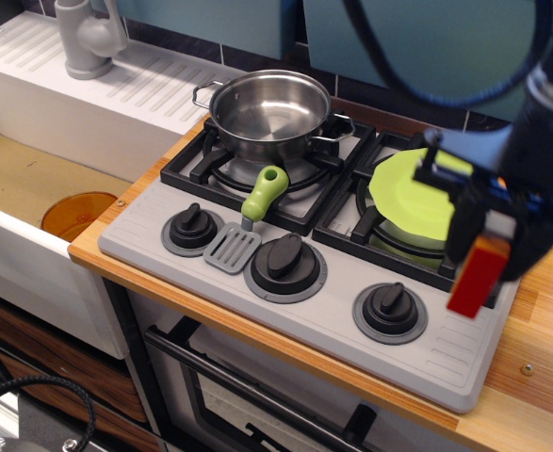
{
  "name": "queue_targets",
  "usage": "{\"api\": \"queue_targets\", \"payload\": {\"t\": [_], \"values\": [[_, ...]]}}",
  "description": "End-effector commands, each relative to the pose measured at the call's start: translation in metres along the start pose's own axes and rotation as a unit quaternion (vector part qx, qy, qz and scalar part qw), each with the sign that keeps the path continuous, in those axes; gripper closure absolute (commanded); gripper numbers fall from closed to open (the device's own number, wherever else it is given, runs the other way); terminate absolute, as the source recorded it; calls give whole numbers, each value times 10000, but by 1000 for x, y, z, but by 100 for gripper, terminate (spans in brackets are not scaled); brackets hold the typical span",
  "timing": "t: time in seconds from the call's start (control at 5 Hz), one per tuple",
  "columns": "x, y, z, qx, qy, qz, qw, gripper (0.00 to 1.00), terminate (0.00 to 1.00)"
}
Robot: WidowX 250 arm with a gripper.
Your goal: Put crackerbox on plate and spatula in pot or pan on stove
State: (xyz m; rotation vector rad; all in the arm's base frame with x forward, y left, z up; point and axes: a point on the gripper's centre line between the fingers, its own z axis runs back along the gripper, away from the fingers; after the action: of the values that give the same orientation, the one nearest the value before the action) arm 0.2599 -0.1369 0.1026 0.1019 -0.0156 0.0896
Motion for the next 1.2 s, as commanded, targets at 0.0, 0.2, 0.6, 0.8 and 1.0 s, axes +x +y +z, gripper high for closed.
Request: {"api": "queue_targets", "payload": {"t": [0.0, 0.2, 0.6, 0.8, 1.0], "values": [[49, 30, 33, -282, -425, -240, 9984, 100, 0], [69, 40, 36, -290, -456, -325, 9980, 100, 0], [102, 43, 14, -440, -584, -410, 9965, 100, 0], [105, 41, 0, -482, -560, -377, 9966, 100, 0], [99, 36, -9, -560, -643, -402, 9955, 100, 0]]}}
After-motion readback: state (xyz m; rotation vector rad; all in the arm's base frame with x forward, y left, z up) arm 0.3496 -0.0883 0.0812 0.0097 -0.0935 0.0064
